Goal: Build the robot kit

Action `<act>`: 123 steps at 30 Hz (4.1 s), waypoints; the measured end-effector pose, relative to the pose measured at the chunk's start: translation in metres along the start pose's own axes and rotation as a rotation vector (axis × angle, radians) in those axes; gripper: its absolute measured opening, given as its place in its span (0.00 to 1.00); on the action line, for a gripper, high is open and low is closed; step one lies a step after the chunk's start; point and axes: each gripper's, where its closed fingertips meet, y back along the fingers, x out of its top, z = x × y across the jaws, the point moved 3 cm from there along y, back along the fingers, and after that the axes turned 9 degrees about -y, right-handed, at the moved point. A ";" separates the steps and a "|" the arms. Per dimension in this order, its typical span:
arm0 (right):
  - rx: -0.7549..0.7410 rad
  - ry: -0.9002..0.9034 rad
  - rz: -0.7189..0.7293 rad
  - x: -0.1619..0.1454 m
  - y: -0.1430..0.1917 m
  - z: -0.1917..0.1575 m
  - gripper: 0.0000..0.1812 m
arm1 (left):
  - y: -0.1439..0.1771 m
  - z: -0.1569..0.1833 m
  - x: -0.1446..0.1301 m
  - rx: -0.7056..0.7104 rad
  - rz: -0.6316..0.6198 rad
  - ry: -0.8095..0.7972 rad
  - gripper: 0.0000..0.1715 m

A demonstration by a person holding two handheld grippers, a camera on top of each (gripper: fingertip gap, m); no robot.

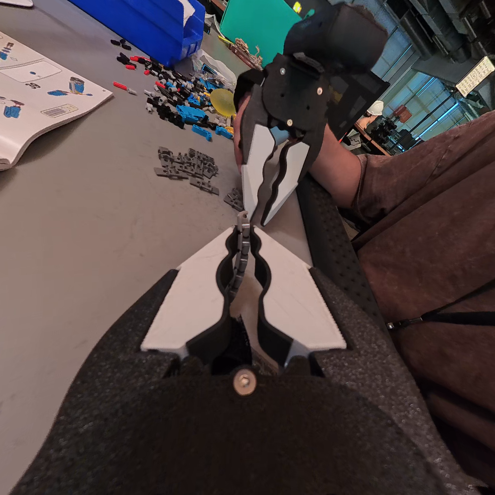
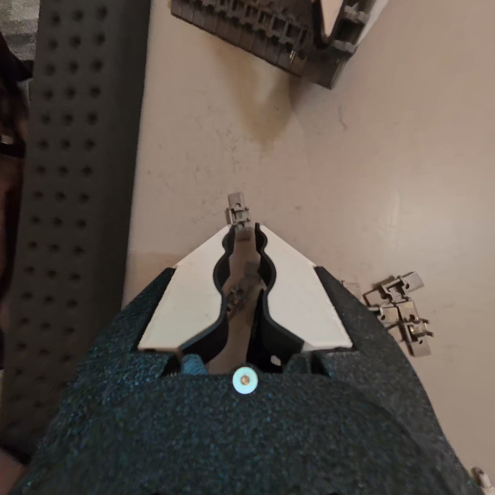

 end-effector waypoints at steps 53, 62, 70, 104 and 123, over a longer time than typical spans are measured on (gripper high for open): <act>-0.581 -0.186 0.467 0.092 0.008 0.036 0.04 | -0.002 -0.010 -0.001 0.191 -0.023 -0.088 0.04; -0.441 -0.193 0.503 0.089 0.010 0.036 0.05 | -0.005 -0.014 -0.002 0.171 -0.035 -0.042 0.04; -0.310 -0.291 0.559 0.087 0.015 0.038 0.05 | -0.004 -0.017 -0.003 0.178 -0.034 -0.008 0.04; -0.476 -0.217 0.529 0.088 0.020 0.040 0.08 | -0.001 -0.021 -0.002 0.178 -0.006 0.064 0.04; -0.356 -0.293 0.493 0.085 0.016 0.035 0.09 | -0.003 -0.022 -0.005 0.196 -0.023 0.065 0.04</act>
